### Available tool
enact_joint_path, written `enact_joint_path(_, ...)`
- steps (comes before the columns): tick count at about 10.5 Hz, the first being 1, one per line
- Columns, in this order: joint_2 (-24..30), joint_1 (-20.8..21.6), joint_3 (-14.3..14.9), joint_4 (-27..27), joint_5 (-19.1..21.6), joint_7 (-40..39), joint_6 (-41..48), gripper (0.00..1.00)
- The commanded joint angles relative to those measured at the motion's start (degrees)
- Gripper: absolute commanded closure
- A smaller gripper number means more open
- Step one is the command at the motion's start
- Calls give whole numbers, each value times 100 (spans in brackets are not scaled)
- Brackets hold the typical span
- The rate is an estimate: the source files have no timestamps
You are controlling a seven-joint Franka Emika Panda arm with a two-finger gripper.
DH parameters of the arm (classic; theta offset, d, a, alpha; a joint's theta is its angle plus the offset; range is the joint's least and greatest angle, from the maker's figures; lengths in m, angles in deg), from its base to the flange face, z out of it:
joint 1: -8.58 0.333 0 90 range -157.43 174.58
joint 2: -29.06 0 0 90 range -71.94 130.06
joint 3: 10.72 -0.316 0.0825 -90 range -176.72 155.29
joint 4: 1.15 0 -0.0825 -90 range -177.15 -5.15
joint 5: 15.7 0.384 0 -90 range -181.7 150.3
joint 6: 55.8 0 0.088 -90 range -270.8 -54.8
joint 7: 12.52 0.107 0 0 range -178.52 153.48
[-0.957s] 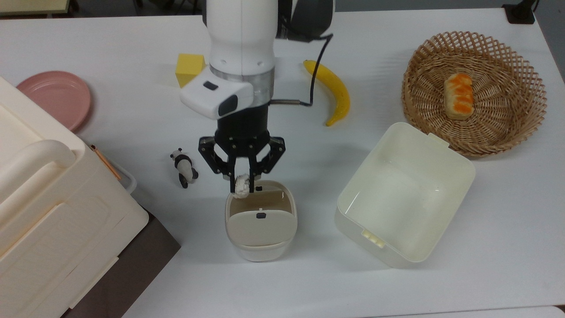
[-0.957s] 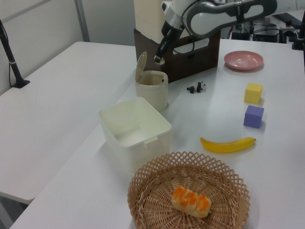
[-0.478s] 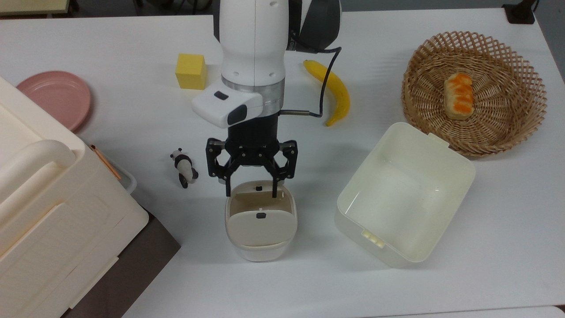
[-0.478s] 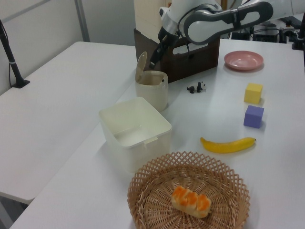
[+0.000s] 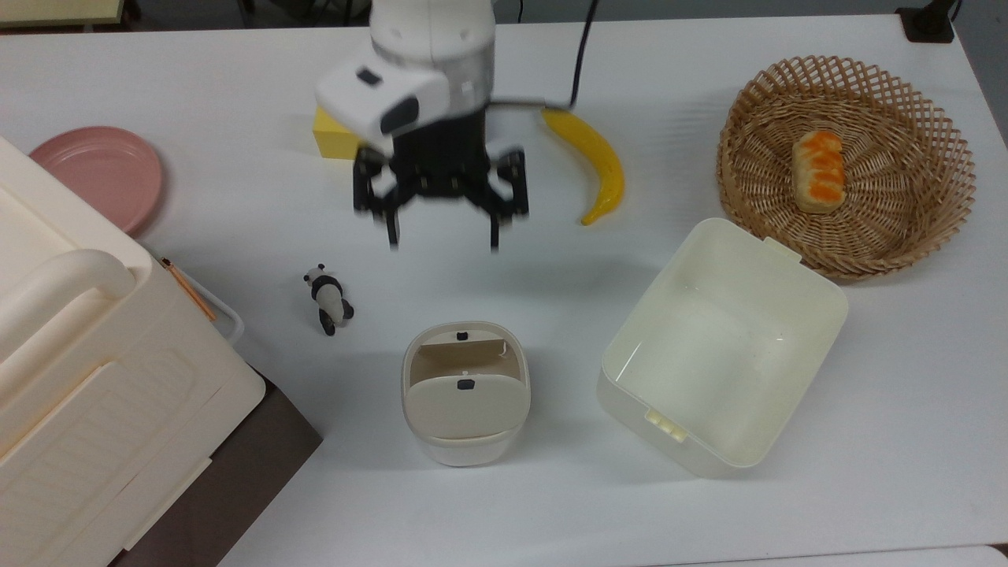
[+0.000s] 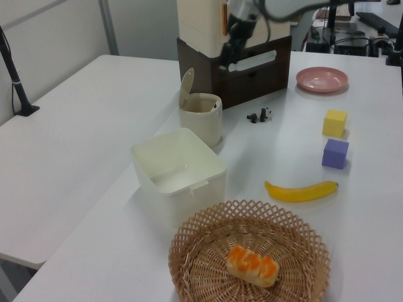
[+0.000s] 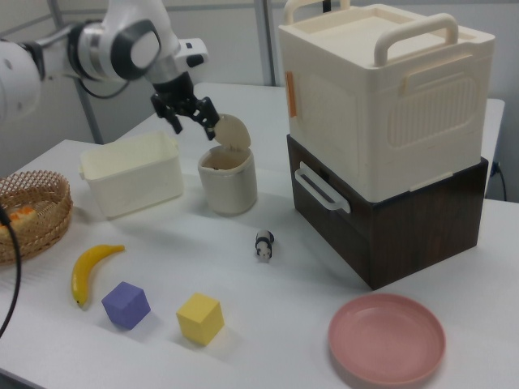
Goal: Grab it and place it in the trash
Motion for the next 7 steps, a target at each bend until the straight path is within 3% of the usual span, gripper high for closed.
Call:
enact_joint_path(1, 913, -312, -206, -492, -58, 86, 1926, 0)
enact_joint_path(4, 1100, -410, -189, -562, -215, 86, 2757, 0)
enact_joint_path(5, 1082, -410, -197, -571, -416, 78, 2811, 0)
enact_joint_path(7, 1056, -419, -145, -536, -444, 69, 2812, 0)
